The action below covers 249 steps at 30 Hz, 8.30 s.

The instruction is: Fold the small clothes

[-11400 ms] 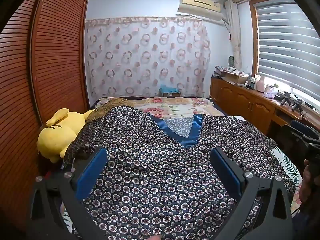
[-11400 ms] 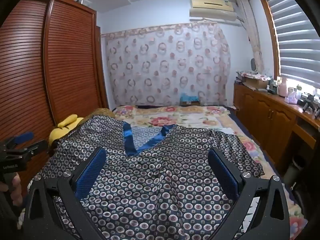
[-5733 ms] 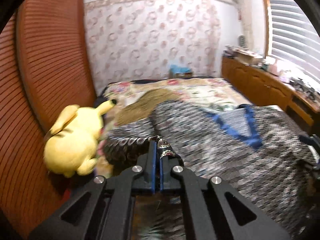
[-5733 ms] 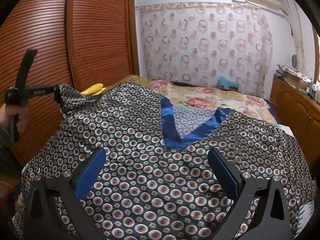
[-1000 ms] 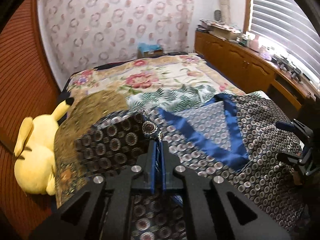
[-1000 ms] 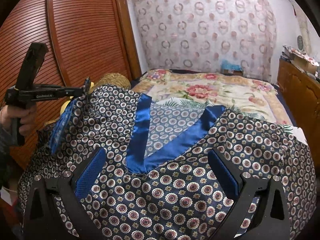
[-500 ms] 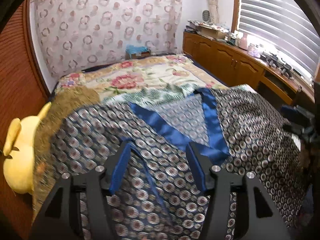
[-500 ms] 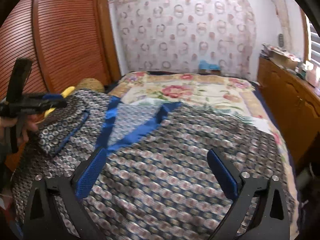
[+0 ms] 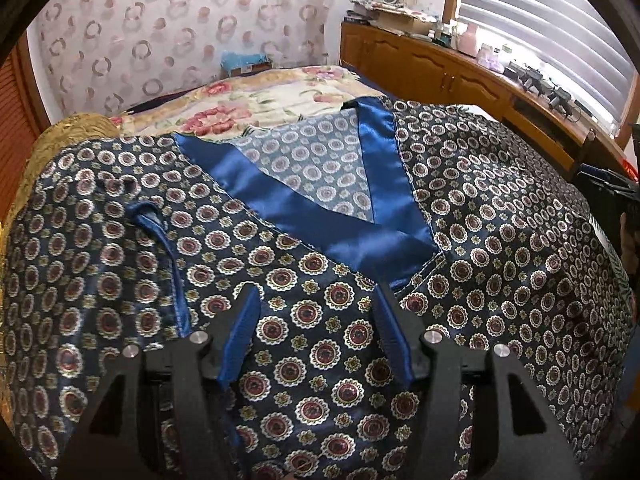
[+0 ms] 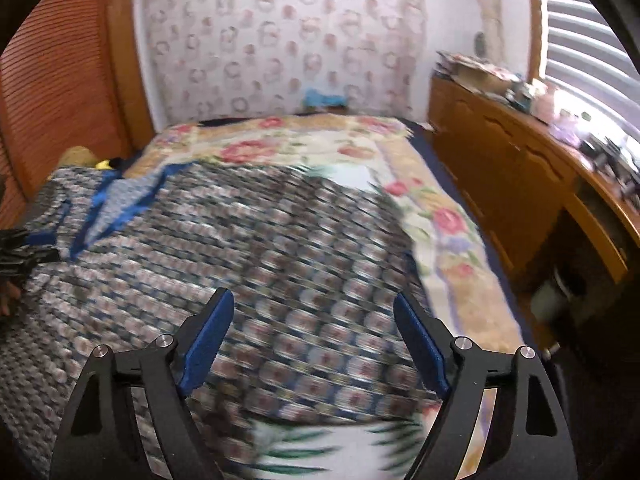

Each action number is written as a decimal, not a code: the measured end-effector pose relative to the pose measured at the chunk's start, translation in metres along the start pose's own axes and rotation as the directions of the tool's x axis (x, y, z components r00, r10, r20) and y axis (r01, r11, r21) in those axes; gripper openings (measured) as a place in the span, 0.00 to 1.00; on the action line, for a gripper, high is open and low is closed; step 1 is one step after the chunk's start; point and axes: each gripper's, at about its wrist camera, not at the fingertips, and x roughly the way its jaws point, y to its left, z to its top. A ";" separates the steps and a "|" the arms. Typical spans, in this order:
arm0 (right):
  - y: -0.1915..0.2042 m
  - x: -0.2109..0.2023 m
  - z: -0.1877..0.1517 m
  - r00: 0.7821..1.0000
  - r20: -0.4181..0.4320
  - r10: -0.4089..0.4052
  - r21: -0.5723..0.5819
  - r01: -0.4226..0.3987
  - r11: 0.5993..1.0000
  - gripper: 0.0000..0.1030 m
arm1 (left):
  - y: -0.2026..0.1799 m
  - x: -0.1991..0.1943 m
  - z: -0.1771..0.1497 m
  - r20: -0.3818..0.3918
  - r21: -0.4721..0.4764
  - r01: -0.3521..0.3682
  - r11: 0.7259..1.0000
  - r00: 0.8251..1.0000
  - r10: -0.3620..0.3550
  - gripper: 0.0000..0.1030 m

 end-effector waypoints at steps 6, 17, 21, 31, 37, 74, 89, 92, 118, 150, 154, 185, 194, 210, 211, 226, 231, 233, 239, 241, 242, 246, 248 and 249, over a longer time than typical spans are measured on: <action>-0.029 0.012 -0.010 0.997 -0.071 -0.015 0.038 0.017 0.999 0.71 | -0.002 0.008 -0.003 0.001 0.019 -0.020 1.000 1.000 0.020 0.57; -0.051 0.015 -0.021 0.990 -0.138 -0.016 0.082 0.028 0.996 0.67 | -0.004 0.014 0.001 0.012 0.008 -0.019 1.000 1.000 0.019 0.69; -0.056 0.017 -0.025 0.986 -0.165 0.004 0.122 0.017 0.992 0.67 | -0.007 0.016 0.002 0.009 0.015 -0.017 1.000 1.000 0.017 0.72; -0.068 0.011 -0.031 0.980 -0.187 0.070 0.218 -0.029 0.976 0.57 | -0.018 0.023 0.002 -0.014 0.059 0.016 0.998 1.000 -0.015 0.94; -0.057 0.006 -0.025 0.981 -0.185 0.050 0.167 -0.019 0.986 0.22 | -0.018 0.024 0.002 -0.013 0.059 0.015 0.998 1.000 -0.014 0.95; 0.103 0.007 0.016 0.982 -0.090 0.168 -0.124 -0.179 0.976 0.42 | 0.000 -0.030 -0.003 0.231 -0.020 -0.037 0.999 0.972 0.041 0.95; 0.028 0.087 0.056 0.990 -0.122 0.072 0.043 -0.068 0.997 0.30 | -0.002 -0.028 -0.004 0.222 -0.016 -0.055 0.998 0.973 0.057 0.95; 0.035 0.091 0.064 0.988 -0.112 0.103 0.024 -0.101 0.995 0.08 | -0.003 -0.026 -0.004 0.219 -0.015 -0.061 0.998 0.974 0.063 0.95; 0.030 0.123 0.094 0.992 -0.110 0.057 -0.104 -0.068 0.992 0.45 | 0.027 -0.051 0.005 0.225 -0.099 -0.102 0.990 0.967 0.122 0.95; 0.029 0.151 0.091 0.987 -0.139 0.074 -0.100 -0.089 0.991 0.48 | 0.208 -0.042 0.023 0.001 -0.293 -0.198 0.935 0.978 0.208 0.47; 0.029 0.151 0.092 0.988 -0.140 0.072 -0.102 -0.087 0.991 0.48 | 0.211 -0.033 0.020 -0.030 -0.289 -0.193 0.938 0.981 0.193 0.35; 0.078 0.040 0.101 0.971 0.069 0.227 -0.205 -0.209 0.956 0.00 | 0.093 -0.154 0.000 0.292 -0.157 -0.112 0.981 0.944 0.154 0.00; 0.082 -0.022 0.060 0.965 0.132 0.227 -0.229 -0.194 0.954 0.00 | 0.058 -0.188 -0.068 0.338 -0.168 -0.116 0.979 0.926 0.168 0.00; 0.043 -0.096 -0.055 0.963 0.126 0.237 -0.106 -0.224 0.969 0.00 | 0.067 -0.223 -0.193 0.345 -0.385 -0.071 0.920 0.914 0.215 0.00; 0.043 -0.101 -0.058 0.966 0.128 0.226 -0.109 -0.213 0.971 0.00 | 0.069 -0.227 -0.198 0.347 -0.396 -0.068 0.916 0.912 0.218 0.00; 0.040 -0.120 -0.099 0.984 -0.014 0.180 -0.154 -0.180 0.971 0.08 | 0.074 -0.249 -0.225 0.249 -0.382 -0.134 0.914 0.938 0.241 0.11; 0.027 -0.131 -0.084 0.986 0.055 0.156 -0.133 -0.148 0.980 0.33 | 0.080 -0.260 -0.204 0.275 -0.361 -0.171 0.917 0.920 0.280 0.30; 0.026 -0.132 -0.075 0.987 0.078 0.140 -0.137 -0.128 0.982 0.35 | 0.083 -0.260 -0.193 0.279 -0.341 -0.177 0.923 0.919 0.279 0.37; 0.028 -0.105 -0.055 0.989 0.071 0.128 -0.142 -0.117 0.983 0.51 | 0.096 -0.230 -0.161 0.223 -0.286 -0.165 0.944 0.947 0.233 0.56; 0.029 -0.090 -0.051 0.989 0.055 0.140 -0.135 -0.131 0.982 0.52 | 0.101 -0.213 -0.154 0.188 -0.274 -0.177 0.945 0.954 0.233 0.56; 0.029 -0.080 -0.049 0.989 0.039 0.141 -0.132 -0.135 0.982 0.52 | 0.106 -0.201 -0.150 0.166 -0.273 -0.176 0.946 0.960 0.226 0.56; 0.028 -0.048 -0.049 0.991 -0.025 0.134 -0.123 -0.136 0.983 0.55 | 0.115 -0.168 -0.148 0.098 -0.281 -0.160 0.946 0.976 0.194 0.56; 0.028 -0.033 -0.050 0.989 -0.057 0.134 -0.114 -0.140 0.984 0.56 | 0.118 -0.151 -0.148 0.049 -0.283 -0.177 0.943 0.979 0.198 0.56; 0.028 -0.028 -0.051 0.989 -0.066 0.130 -0.112 -0.136 0.984 0.56 | 0.120 -0.145 -0.149 0.034 -0.280 -0.183 0.942 0.979 0.201 0.56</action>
